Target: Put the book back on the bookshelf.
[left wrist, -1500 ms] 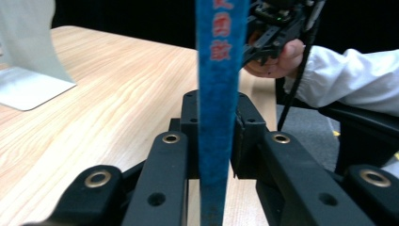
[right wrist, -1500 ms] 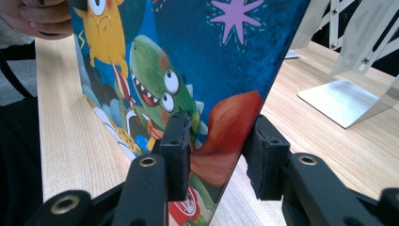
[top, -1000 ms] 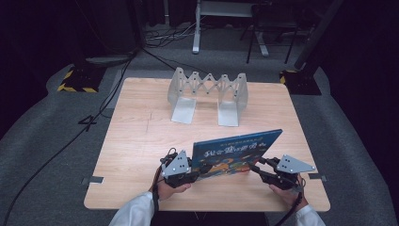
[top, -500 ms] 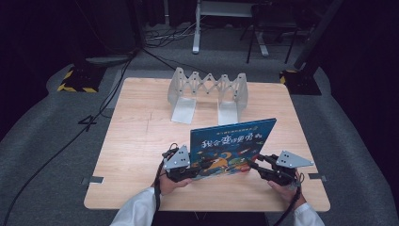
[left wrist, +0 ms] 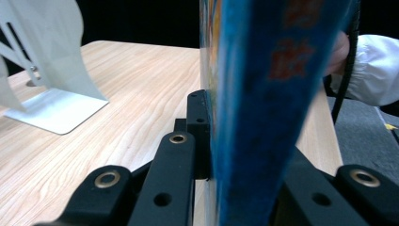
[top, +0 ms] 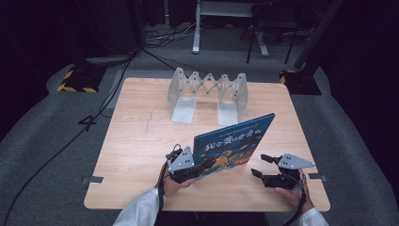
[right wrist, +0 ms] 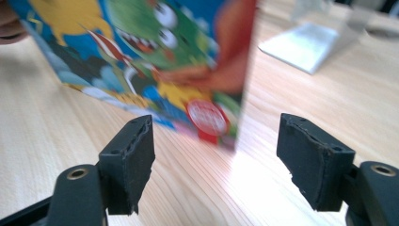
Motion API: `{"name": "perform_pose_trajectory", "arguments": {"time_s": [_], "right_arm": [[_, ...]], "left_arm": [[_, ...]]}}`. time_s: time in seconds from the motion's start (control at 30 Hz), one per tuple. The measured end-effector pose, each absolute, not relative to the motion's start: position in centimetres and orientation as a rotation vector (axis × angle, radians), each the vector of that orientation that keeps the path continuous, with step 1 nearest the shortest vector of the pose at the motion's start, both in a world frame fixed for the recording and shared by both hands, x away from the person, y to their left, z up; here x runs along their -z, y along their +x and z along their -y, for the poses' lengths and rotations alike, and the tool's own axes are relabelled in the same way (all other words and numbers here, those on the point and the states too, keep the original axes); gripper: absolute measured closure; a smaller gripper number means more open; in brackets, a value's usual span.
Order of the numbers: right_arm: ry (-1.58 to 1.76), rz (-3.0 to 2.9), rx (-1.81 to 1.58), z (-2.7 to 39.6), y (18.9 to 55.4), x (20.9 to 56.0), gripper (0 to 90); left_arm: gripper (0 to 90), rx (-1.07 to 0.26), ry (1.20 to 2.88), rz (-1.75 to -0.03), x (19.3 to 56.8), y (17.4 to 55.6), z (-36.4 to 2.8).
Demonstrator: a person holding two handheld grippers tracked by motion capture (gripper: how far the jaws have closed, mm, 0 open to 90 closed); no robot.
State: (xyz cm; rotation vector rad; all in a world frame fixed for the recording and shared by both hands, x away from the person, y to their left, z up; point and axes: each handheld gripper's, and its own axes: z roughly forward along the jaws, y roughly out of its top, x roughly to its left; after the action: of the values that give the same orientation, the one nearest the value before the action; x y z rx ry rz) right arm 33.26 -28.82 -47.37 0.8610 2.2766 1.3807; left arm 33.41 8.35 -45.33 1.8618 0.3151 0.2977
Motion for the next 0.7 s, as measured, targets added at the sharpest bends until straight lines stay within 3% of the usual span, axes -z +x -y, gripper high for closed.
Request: {"name": "perform_pose_trajectory", "arguments": {"time_s": [0.33,0.7], "right_arm": [[1.051,-2.275,-1.192,31.5,34.8,49.3,27.9],[1.069,-2.324,-1.093,30.8,35.2,50.0,27.8]], "left_arm": [[83.0,-0.380,1.846,-0.434,44.8,33.6,-9.8],[83.2,-0.522,1.852,-0.530,43.5,34.4,-12.7]]}}
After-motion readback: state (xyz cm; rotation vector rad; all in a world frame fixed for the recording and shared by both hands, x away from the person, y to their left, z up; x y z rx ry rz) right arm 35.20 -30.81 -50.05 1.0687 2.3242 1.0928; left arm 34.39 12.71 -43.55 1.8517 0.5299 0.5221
